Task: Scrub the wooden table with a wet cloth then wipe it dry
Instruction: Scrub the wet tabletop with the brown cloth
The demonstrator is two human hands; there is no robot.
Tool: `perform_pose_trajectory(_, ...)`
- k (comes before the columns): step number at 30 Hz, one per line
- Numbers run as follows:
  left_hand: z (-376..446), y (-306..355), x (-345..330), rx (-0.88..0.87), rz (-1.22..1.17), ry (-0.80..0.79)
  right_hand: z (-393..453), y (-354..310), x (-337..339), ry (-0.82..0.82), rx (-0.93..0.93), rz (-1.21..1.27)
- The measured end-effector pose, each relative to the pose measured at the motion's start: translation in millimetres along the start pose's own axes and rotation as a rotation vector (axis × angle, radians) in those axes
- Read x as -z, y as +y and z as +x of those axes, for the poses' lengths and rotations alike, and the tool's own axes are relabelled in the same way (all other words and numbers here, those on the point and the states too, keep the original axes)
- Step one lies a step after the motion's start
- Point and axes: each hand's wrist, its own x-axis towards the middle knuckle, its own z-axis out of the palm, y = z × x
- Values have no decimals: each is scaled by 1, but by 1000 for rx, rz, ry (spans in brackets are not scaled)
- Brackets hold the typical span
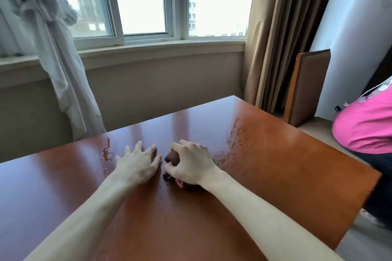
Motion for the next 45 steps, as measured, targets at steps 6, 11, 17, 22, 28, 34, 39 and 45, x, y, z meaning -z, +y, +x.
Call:
perform_pose_trajectory(6, 6, -10, -13, -25, 79, 23, 109, 37, -30, 30, -132, -10)
perform_pose_trajectory(11, 7, -13, -13, -29, 92, 26, 179, 67, -46, 101, -293, -38)
perform_pose_trajectory(17, 10, -13, 1, -32, 39, -47, 130, 51, -31, 118, -316, -56)
perform_pose_trajectory(22, -28, 39, 6, -146, -1, 70, 11, 52, 8, 101, -272, -97)
perform_pose_trajectory(28, -110, 151, -13, -460, -94, 32, -126, 132, 96, 232, -648, -168)
perform_pose_trajectory(34, -130, 196, -26, -534, -86, 18, -219, 113, 120, 257, -592, -206)
perform_pose_trajectory(39, -129, 209, -36, -563, -36, 28, -218, 138, 133, 182, -598, -167)
perform_pose_trajectory(45, -90, 221, -43, -518, 13, 76, -182, 244, 158, 333, -823, -226)
